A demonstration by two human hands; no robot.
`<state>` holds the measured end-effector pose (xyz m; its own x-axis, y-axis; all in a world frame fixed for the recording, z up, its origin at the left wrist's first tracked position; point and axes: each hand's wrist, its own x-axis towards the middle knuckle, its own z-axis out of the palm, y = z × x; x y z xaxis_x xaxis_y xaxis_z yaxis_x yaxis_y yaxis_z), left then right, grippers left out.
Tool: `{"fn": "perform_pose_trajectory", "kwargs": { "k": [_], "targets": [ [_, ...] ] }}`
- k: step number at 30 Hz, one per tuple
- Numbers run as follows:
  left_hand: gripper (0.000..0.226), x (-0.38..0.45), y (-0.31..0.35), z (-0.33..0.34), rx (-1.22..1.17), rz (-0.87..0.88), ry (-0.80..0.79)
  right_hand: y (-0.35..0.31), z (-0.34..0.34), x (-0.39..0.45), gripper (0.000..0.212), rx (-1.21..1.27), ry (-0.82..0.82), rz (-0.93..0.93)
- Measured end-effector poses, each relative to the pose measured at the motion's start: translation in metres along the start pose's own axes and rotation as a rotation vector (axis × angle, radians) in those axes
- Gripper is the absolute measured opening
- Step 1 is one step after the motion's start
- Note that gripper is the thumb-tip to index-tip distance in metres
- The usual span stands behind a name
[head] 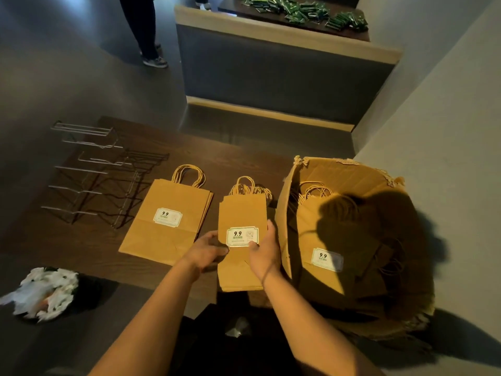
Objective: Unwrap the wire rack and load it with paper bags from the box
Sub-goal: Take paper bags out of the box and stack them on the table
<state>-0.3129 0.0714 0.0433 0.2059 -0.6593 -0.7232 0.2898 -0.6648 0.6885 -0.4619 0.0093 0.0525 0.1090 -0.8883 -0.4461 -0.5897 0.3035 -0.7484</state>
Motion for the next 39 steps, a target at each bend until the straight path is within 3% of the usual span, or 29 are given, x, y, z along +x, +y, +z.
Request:
{"fn": "perform_pose_trajectory", "kwargs": {
  "k": [3,6,10,13,15,18,22,26,29,34,39],
  "targets": [
    [0.056,0.020,-0.008,0.011,0.086,0.157,0.075,-0.002,0.004,-0.001,0.091,-0.211,0.121,-0.035],
    [0.066,0.040,-0.010,0.023,0.201,0.242,0.127,0.007,0.016,-0.002,0.105,-0.503,0.118,-0.049],
    [0.090,0.067,-0.032,0.033,0.375,0.171,0.035,0.016,0.026,0.002,0.101,-0.789,-0.080,-0.038],
    [0.084,0.074,-0.051,0.040,0.449,0.147,0.028,0.021,0.025,0.011,0.089,-0.859,-0.285,0.104],
    [0.076,0.073,-0.057,0.046,0.466,0.164,0.059,0.025,0.025,0.015,0.083,-0.822,-0.374,0.202],
    [0.064,0.071,-0.057,0.050,0.479,0.153,0.079,0.024,0.023,0.014,0.080,-0.793,-0.381,0.208],
    [0.047,0.063,-0.041,0.045,0.408,0.091,0.086,0.010,0.019,0.013,0.077,-0.644,-0.389,0.124],
    [0.011,0.042,0.000,0.043,0.244,0.195,0.203,-0.028,0.003,0.012,0.067,-0.360,-0.429,-0.018],
    [0.019,0.023,0.040,0.048,0.146,0.300,0.221,-0.062,-0.023,0.007,0.061,-0.171,-0.420,-0.092],
    [0.017,-0.011,0.087,0.079,-0.063,0.394,0.083,-0.086,-0.090,0.008,0.037,0.252,-0.276,-0.162],
    [0.017,-0.031,0.100,0.110,-0.184,0.396,0.016,-0.026,-0.162,0.048,0.030,0.252,0.017,-0.087]
  ]
}}
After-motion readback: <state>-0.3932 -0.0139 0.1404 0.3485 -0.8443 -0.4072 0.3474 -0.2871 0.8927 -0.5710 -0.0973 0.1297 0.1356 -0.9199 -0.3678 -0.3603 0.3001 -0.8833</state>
